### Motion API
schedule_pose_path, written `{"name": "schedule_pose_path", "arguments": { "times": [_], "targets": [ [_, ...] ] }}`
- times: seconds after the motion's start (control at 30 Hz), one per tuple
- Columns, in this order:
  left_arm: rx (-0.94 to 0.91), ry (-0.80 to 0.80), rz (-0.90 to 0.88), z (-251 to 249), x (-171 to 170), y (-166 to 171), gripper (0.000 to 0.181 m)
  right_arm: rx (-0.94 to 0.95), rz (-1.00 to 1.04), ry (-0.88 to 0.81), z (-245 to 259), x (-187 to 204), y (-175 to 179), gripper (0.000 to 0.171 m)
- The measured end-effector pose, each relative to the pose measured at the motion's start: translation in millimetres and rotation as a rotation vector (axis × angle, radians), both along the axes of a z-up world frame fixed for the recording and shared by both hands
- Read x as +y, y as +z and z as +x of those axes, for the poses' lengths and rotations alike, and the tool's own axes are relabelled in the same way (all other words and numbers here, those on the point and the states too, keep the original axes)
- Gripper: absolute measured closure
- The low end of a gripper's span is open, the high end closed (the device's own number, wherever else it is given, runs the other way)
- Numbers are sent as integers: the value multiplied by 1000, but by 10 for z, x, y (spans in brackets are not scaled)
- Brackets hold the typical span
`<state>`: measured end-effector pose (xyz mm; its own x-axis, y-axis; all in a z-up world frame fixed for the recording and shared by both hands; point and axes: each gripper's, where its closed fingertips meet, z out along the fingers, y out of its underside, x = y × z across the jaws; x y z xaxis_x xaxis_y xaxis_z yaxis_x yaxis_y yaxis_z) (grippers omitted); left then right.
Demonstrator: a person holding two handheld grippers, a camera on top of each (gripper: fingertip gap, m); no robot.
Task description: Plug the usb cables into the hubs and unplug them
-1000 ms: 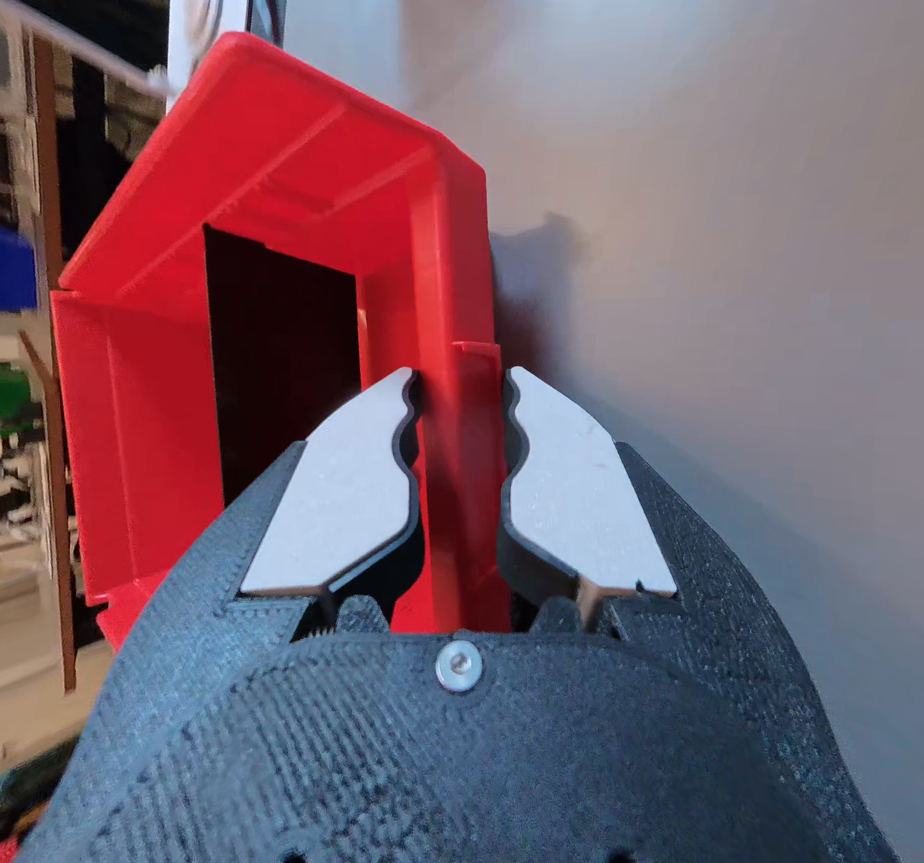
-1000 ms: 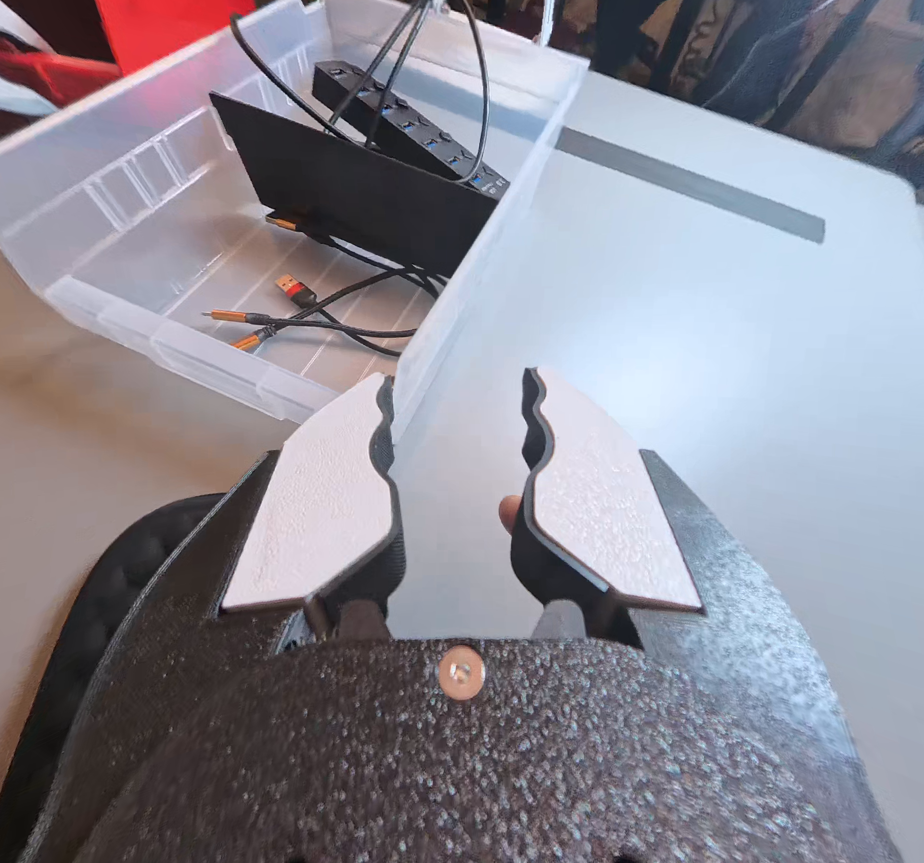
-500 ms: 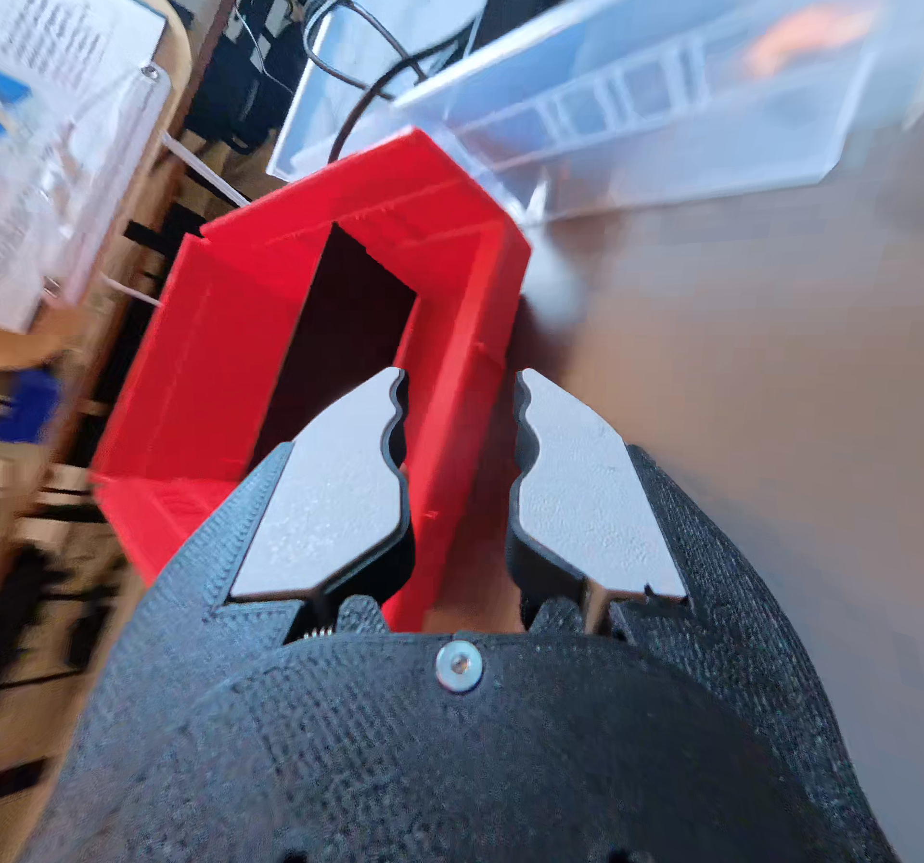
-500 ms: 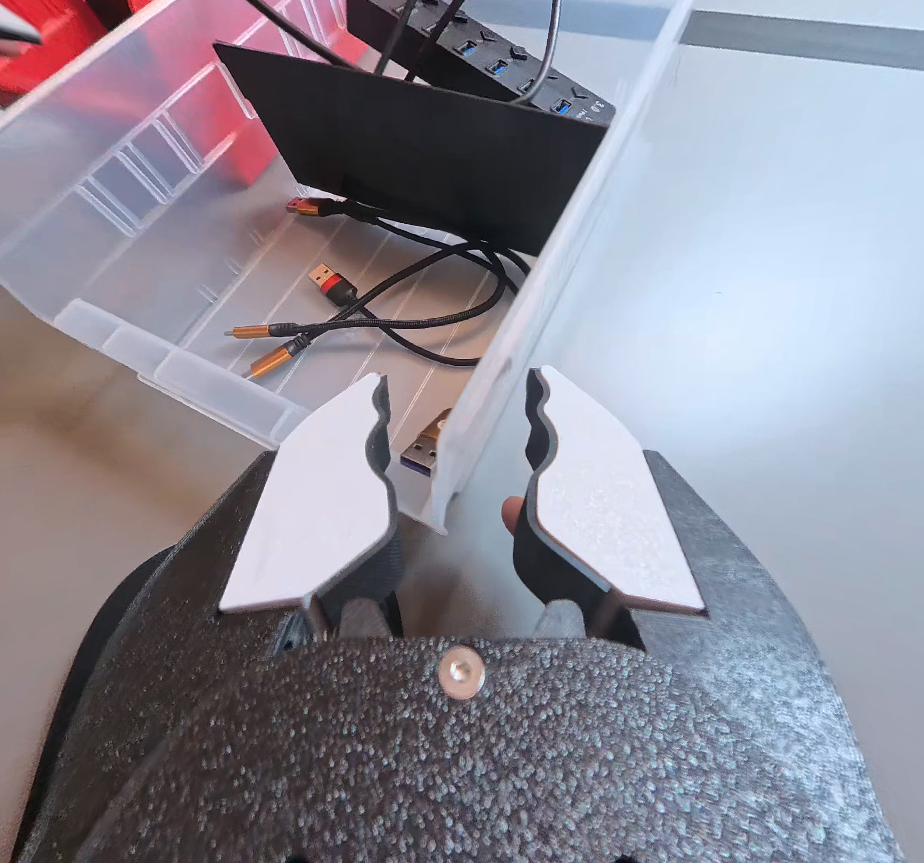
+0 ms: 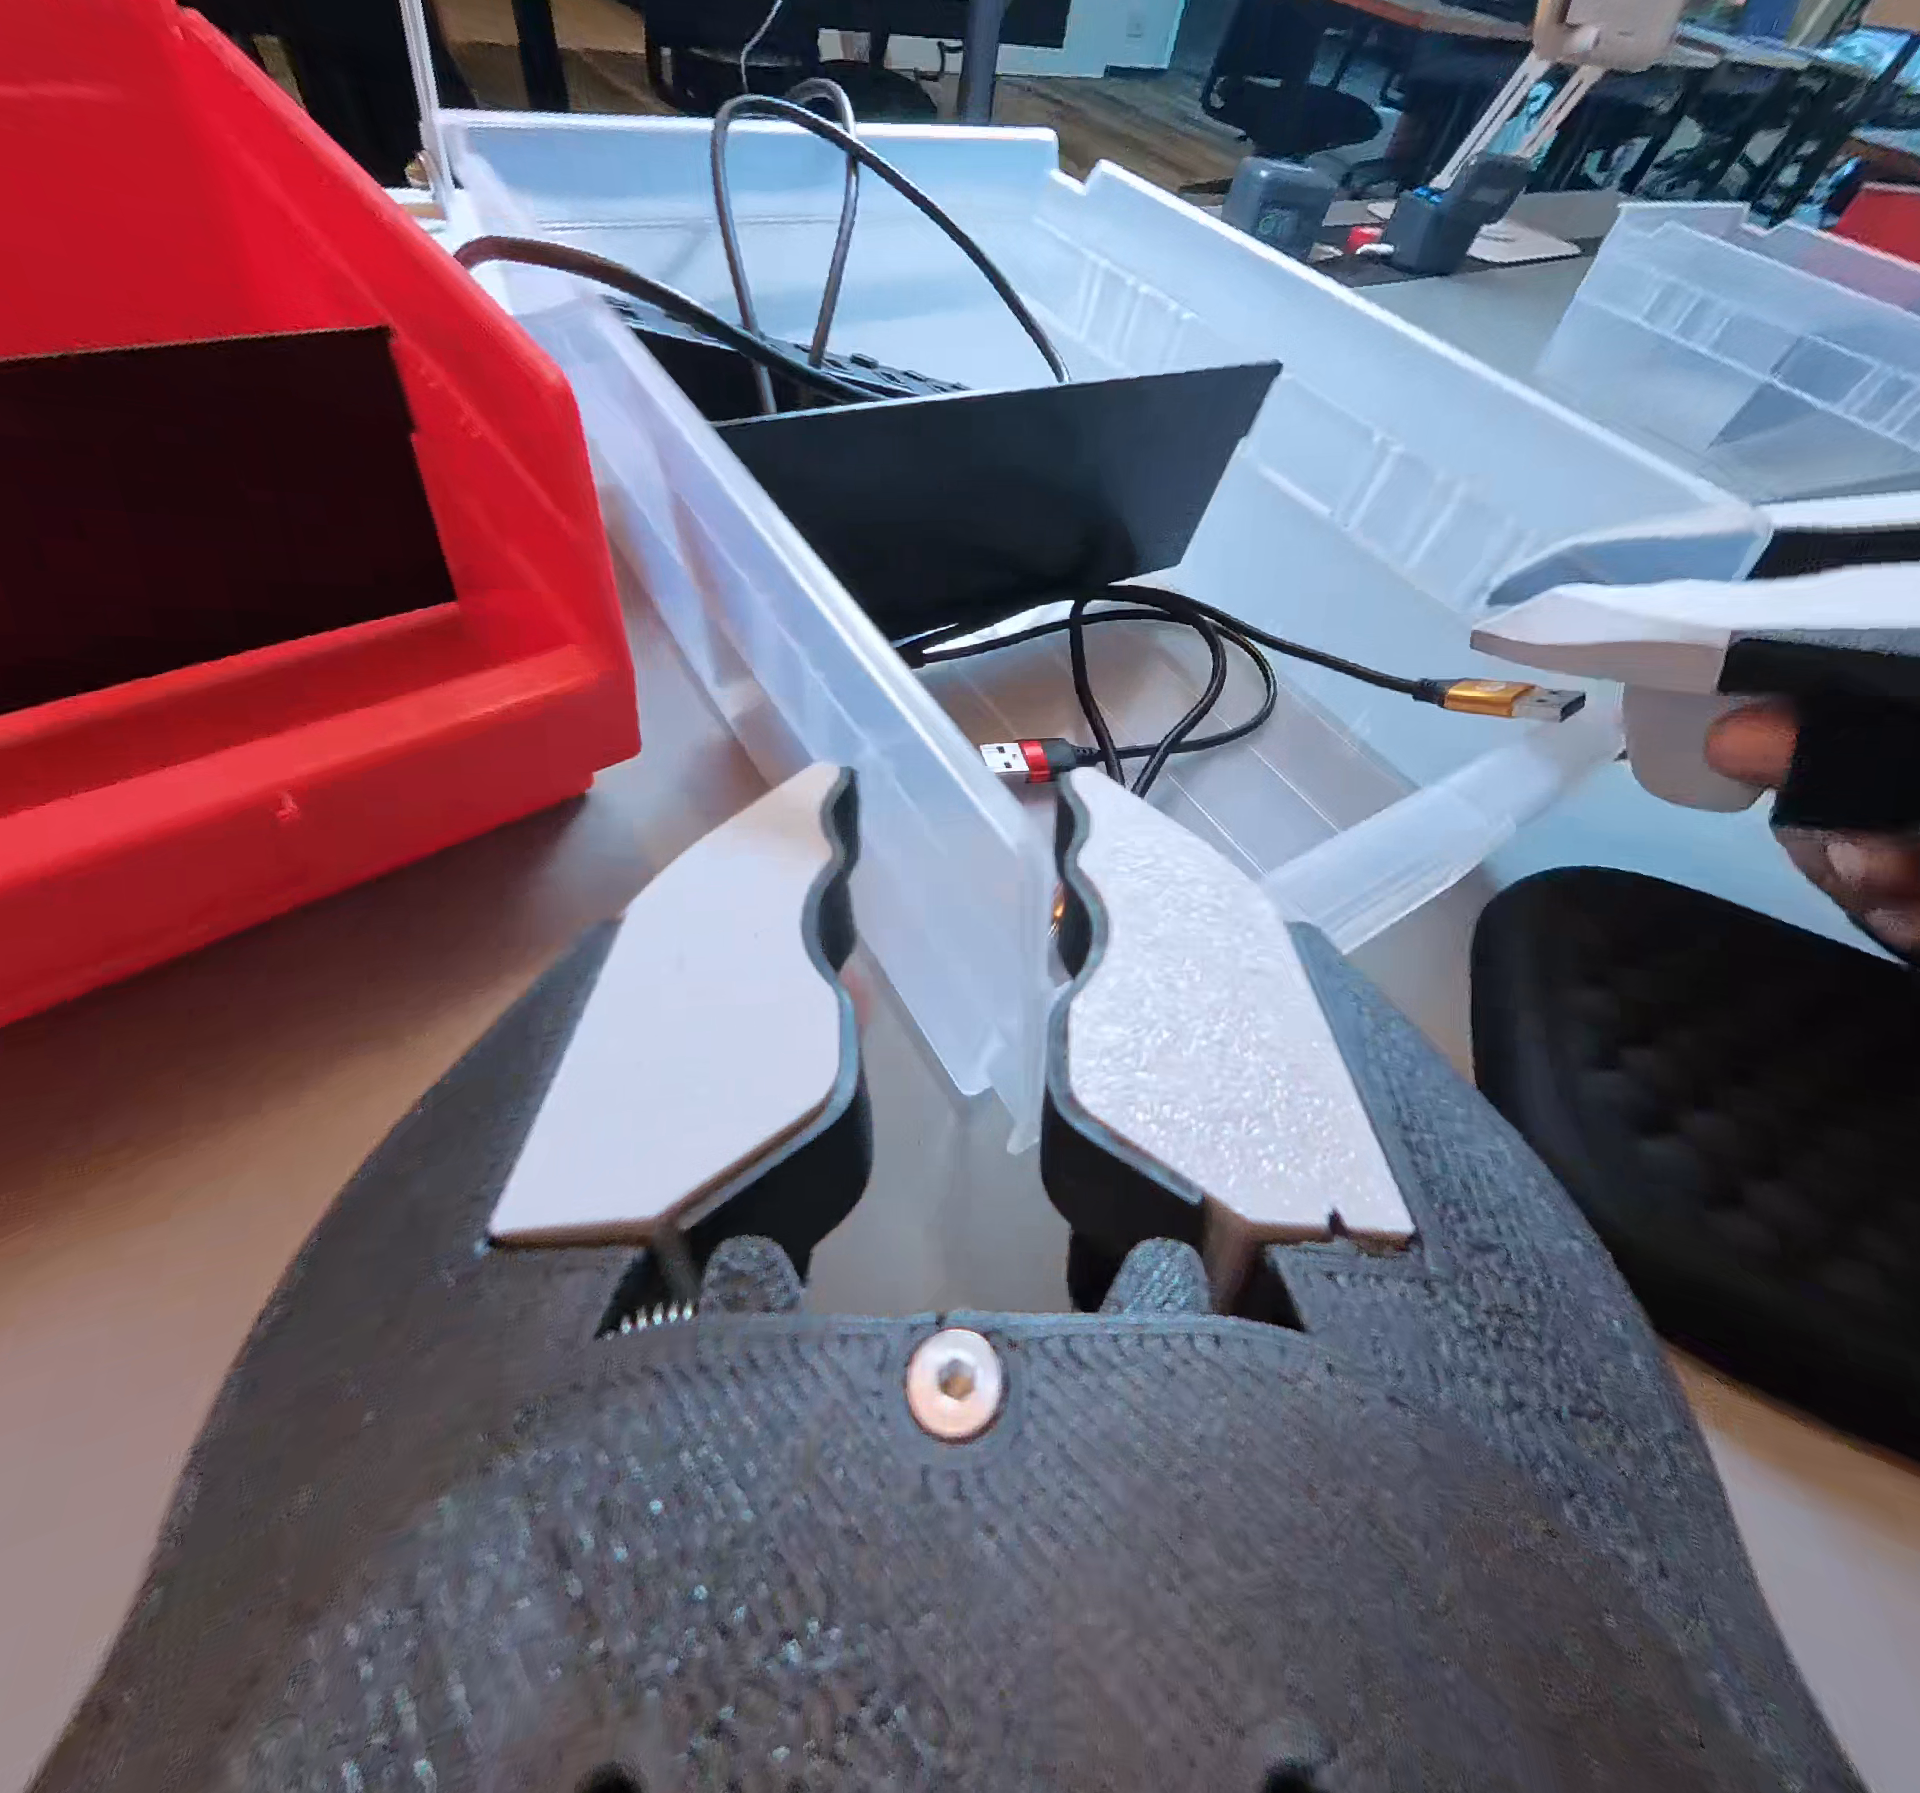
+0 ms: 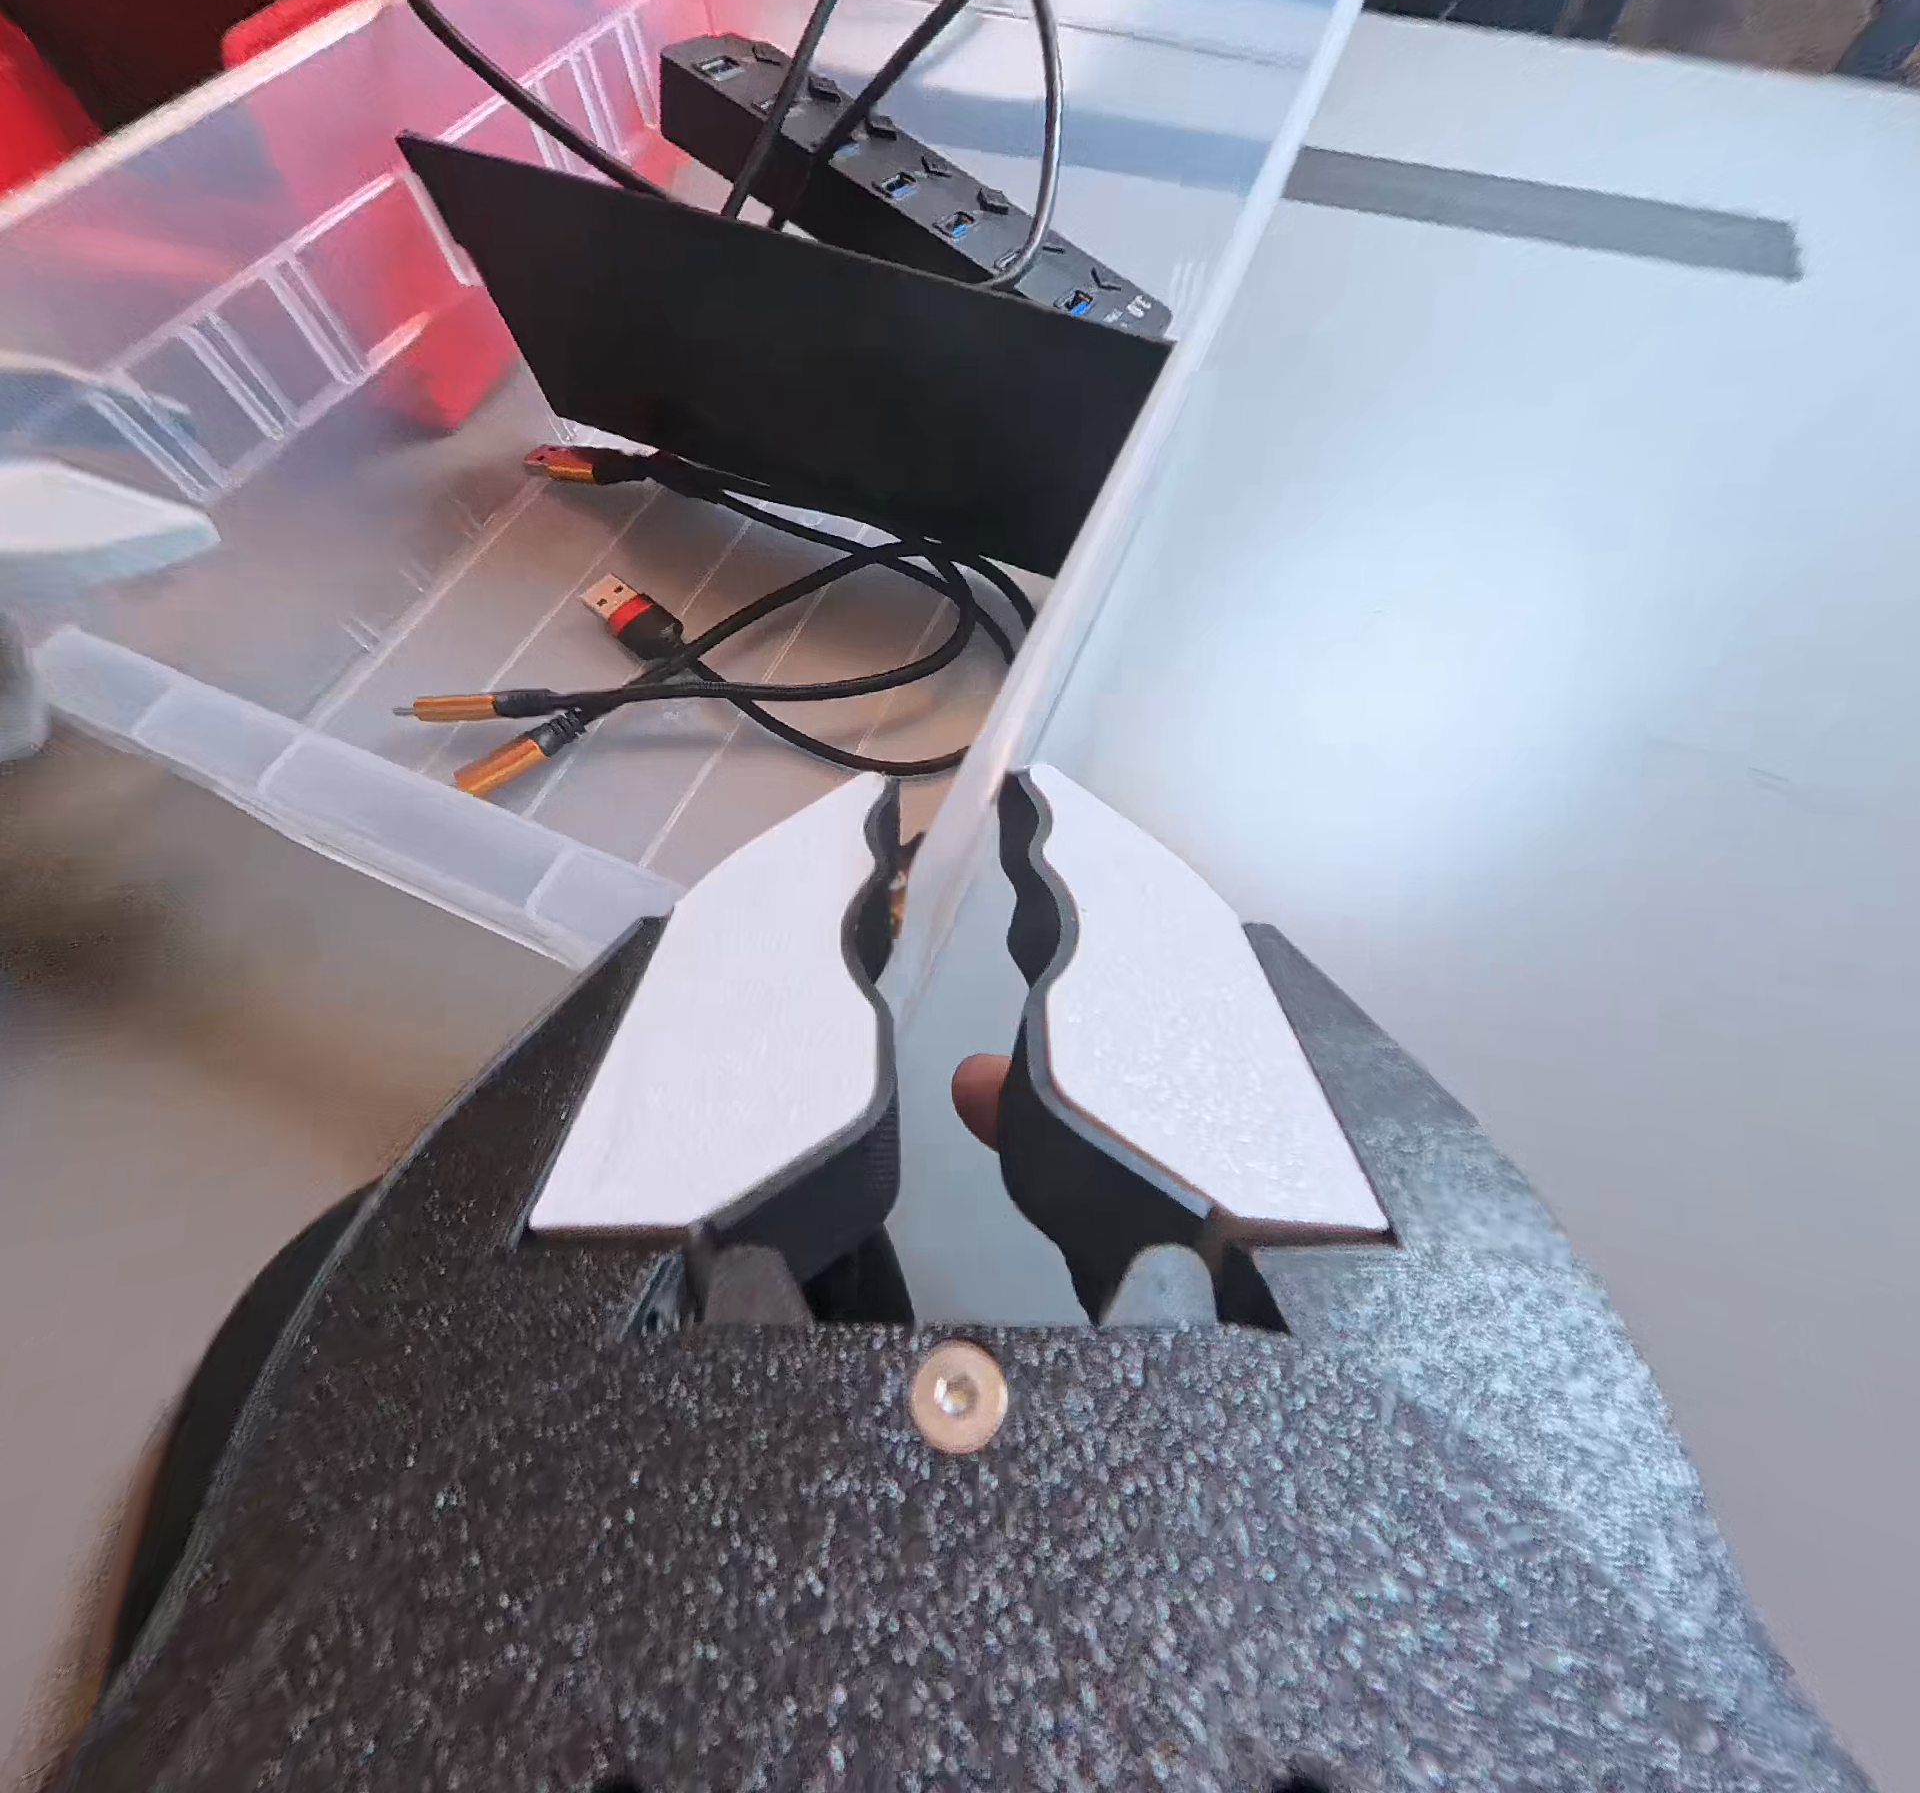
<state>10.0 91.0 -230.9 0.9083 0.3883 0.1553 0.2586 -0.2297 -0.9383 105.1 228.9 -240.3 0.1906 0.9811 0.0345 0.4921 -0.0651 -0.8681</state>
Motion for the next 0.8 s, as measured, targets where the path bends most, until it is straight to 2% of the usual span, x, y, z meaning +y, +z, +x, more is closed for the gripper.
{"name": "schedule_pose_path", "arguments": {
  "times": [0.2,0.4,0.6,0.7,0.8],
  "targets": [
    [83,-56,0,87,-96,232,158,58,179,-53,313,-205,189,155],
    [182,-54,152,209,-450,1059,162,198,291,-16,457,-544,927,157],
    [370,89,235,10,-1313,1913,164,390,363,131,52,-1237,1668,156],
    [410,194,229,-221,-1865,2087,165,447,351,248,-334,-1692,1840,155],
    [417,273,222,-439,-2406,2076,164,458,335,368,-731,-2161,1811,155]
  ]
}}
